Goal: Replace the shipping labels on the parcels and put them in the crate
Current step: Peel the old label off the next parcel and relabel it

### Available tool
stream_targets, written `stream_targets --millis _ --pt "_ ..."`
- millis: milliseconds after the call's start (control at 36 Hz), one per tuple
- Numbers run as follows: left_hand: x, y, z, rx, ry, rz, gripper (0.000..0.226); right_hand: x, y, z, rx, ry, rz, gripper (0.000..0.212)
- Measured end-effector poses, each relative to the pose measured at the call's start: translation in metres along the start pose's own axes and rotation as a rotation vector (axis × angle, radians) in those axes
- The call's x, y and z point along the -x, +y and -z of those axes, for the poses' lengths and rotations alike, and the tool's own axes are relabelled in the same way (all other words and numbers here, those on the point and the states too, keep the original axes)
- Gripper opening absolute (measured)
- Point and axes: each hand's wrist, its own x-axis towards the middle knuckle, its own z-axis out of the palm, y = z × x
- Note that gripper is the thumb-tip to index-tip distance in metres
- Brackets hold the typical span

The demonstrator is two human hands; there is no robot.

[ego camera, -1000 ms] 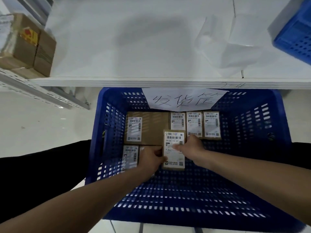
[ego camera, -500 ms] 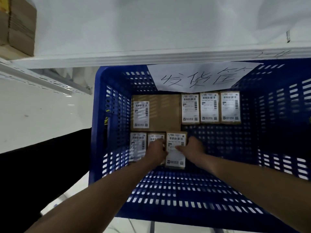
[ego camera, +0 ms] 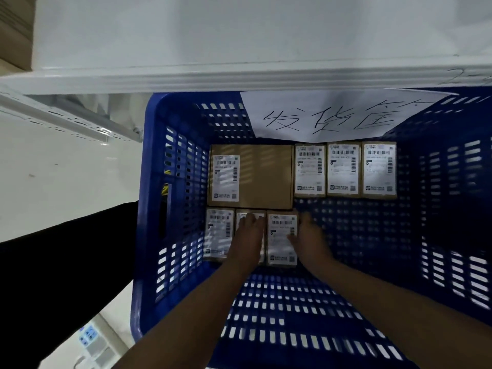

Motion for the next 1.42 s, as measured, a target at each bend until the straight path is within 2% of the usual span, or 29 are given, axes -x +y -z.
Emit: stream_targets --millis 56,111,139,194,222,250,278,306,333,389,444,639,778,833,917,1056,1111,1222,1417 --pt "0.004 0.002 0.004 0.01 -0.002 0.008 0.048 0.004 0.002 -0.007 0.254 0.073 0.178 0.058" --pt "0.007 0.002 -0.001 0.065 0.035 0.006 0.059 0.009 0.002 -0.013 0.404 0.03 0.3 0.069" --pt "0.008 -0.002 -0.006 0.1 0.016 0.039 0.061 0.01 0.004 -0.017 0.448 -0.003 0.328 0.075" --pt "0.009 -0.012 -0.018 0.002 0.104 0.013 0.087 0.014 0.003 -0.02 0.517 -0.062 0.329 0.09" --pt "0.012 -0.014 -0.021 0.028 0.115 -0.003 0.095 0.016 0.001 -0.019 0.547 -0.086 0.311 0.099" --pt "0.013 -0.014 -0.021 0.038 0.089 -0.005 0.093 0.017 0.001 -0.02 0.58 -0.086 0.319 0.106" --pt "0.015 -0.011 -0.017 0.039 0.09 0.0 0.081 0.016 0.002 -0.022 0.61 -0.091 0.336 0.112" --pt "0.015 -0.011 -0.019 0.115 0.079 0.018 0.07 0.016 0.003 -0.024 0.629 -0.109 0.376 0.114" --pt "0.015 -0.011 -0.017 0.149 0.085 0.039 0.07 0.015 0.006 -0.027 0.656 -0.118 0.421 0.114" --pt "0.013 -0.014 -0.022 0.012 0.087 -0.018 0.094 0.012 0.01 -0.028 0.691 -0.097 0.484 0.111" --pt "0.014 -0.017 -0.028 -0.032 0.047 -0.013 0.104 0.011 0.012 -0.03 0.685 -0.131 0.495 0.113" --pt "0.013 -0.027 -0.04 -0.06 0.039 -0.027 0.095 0.008 0.013 -0.039 0.676 -0.135 0.46 0.125" --pt "0.014 -0.027 -0.031 -0.04 0.01 -0.041 0.096 0.015 -0.005 -0.035 0.641 -0.147 0.38 0.117" --pt "0.014 -0.021 -0.024 -0.068 -0.019 -0.018 0.098 0.017 -0.014 -0.027 0.646 -0.12 0.402 0.104" --pt "0.013 -0.01 -0.01 -0.128 -0.078 0.048 0.09 0.015 -0.031 -0.009 0.676 -0.155 0.391 0.088" --pt "0.01 0.004 0.028 -0.25 -0.069 0.052 0.08 0.007 -0.064 0.04 0.703 -0.149 0.4 0.064" --pt "0.013 0.012 0.053 -0.269 -0.065 0.062 0.072 0.008 -0.08 0.062 0.716 -0.145 0.389 0.064" --pt "0.019 0.024 0.104 -0.271 0.051 0.078 0.06 0.015 -0.119 0.104 0.748 -0.067 0.42 0.053" --pt "0.044 0.043 0.203 -0.27 0.261 0.073 0.062 0.047 -0.193 0.163 0.748 0.084 0.495 0.049"
